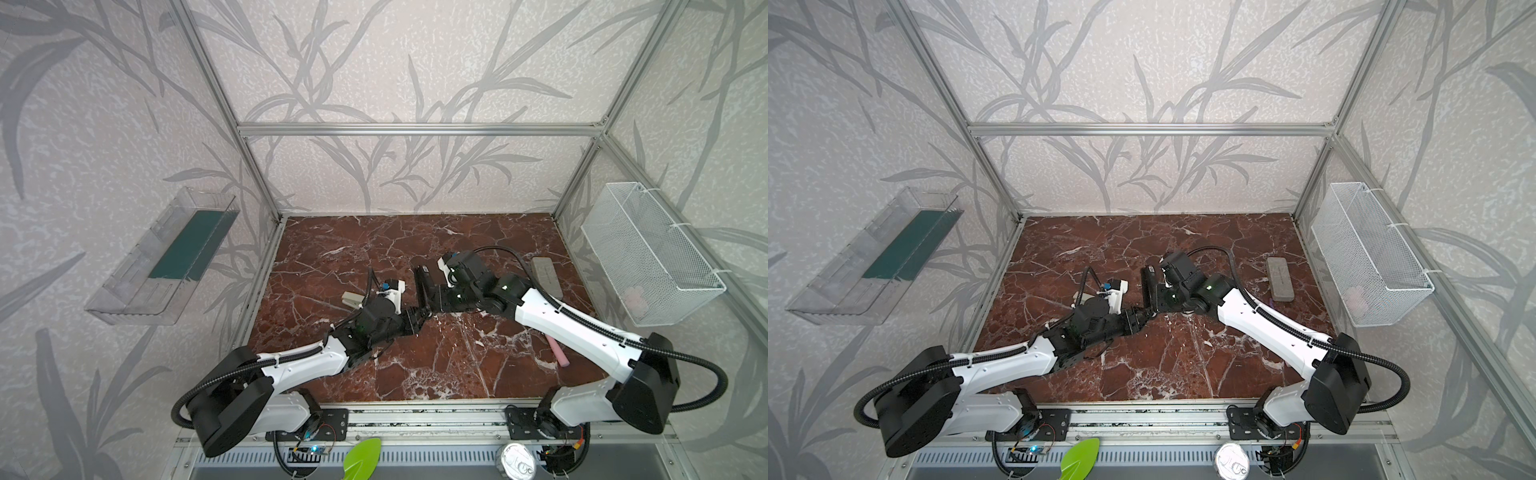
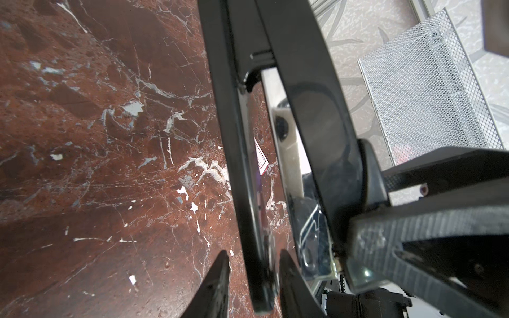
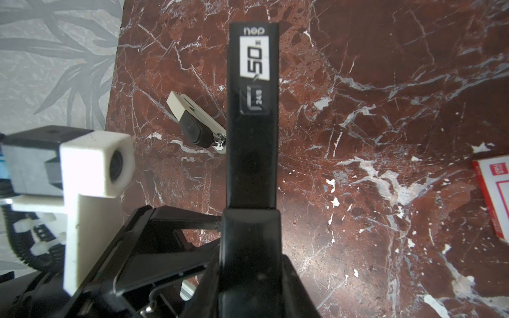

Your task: Load the staples into the stapler

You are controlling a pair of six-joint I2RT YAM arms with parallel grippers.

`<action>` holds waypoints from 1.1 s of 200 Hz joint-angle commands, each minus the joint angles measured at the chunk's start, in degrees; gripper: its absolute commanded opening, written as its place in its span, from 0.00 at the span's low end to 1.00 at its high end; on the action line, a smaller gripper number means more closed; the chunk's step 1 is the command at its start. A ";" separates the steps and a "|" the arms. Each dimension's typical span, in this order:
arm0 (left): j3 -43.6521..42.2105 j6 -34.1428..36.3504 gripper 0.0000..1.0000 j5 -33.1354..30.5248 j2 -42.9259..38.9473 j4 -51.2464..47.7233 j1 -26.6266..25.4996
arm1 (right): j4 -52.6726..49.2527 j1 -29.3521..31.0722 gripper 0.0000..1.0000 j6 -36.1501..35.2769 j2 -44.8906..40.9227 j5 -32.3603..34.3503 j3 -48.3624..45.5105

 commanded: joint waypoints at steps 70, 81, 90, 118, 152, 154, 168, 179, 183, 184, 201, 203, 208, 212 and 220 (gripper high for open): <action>2.85 0.57 0.16 -0.27 2.58 2.17 -0.68 | 5.06 0.59 0.00 1.37 -4.29 -0.75 -0.05; 2.78 0.64 0.06 -0.50 2.44 1.75 -0.60 | 4.71 0.62 0.00 1.01 -4.29 -0.59 0.17; 2.69 0.99 0.00 -0.97 2.03 0.88 -0.60 | 4.42 0.50 0.00 0.59 -4.33 -0.37 0.25; 1.76 2.02 0.00 -3.14 0.19 -2.59 -0.66 | 3.57 -0.14 0.00 -0.63 -5.23 0.21 0.58; -0.56 3.18 0.00 -5.43 -2.01 -4.99 -0.51 | 1.33 -2.49 0.00 -1.97 -6.27 -1.52 1.75; -0.60 3.30 0.00 -5.49 -2.09 -5.23 -0.50 | 1.21 -2.71 0.00 -1.93 -6.37 -1.76 1.82; -1.07 3.72 0.00 -5.34 -2.49 -6.76 -0.51 | 0.63 -4.34 0.00 -1.94 -6.85 -3.54 1.78; -1.72 3.91 0.00 -4.96 -2.66 -7.10 -0.42 | 0.04 -5.59 0.00 -1.97 -7.20 -4.74 1.92; -2.00 3.94 0.00 -4.76 -2.66 -7.10 -0.42 | -0.25 -6.05 0.00 -1.91 -7.20 -5.28 2.01; -2.04 3.93 0.00 -4.74 -2.67 -7.10 -0.42 | -0.33 -6.14 0.00 -1.95 -7.24 -5.39 2.10; -2.66 4.25 0.00 -4.07 -2.51 -7.82 -0.45 | -1.41 -7.73 0.00 -4.03 -7.47 -7.44 2.68; -2.68 4.27 0.00 -4.04 -2.46 -7.99 -0.45 | -1.56 -7.91 0.00 -4.08 -7.46 -7.57 2.71; -2.84 4.27 0.00 -3.97 -2.34 -8.22 -0.44 | -1.92 -8.25 0.00 -4.22 -7.54 -7.99 2.92; -3.01 4.28 0.00 -3.81 -2.25 -8.12 -0.47 | -2.09 -8.52 0.00 -4.31 -7.58 -8.36 3.02; -3.21 4.36 0.00 -3.47 -2.06 -7.92 -0.48 | -2.55 -9.07 0.00 -4.42 -7.73 -9.02 3.36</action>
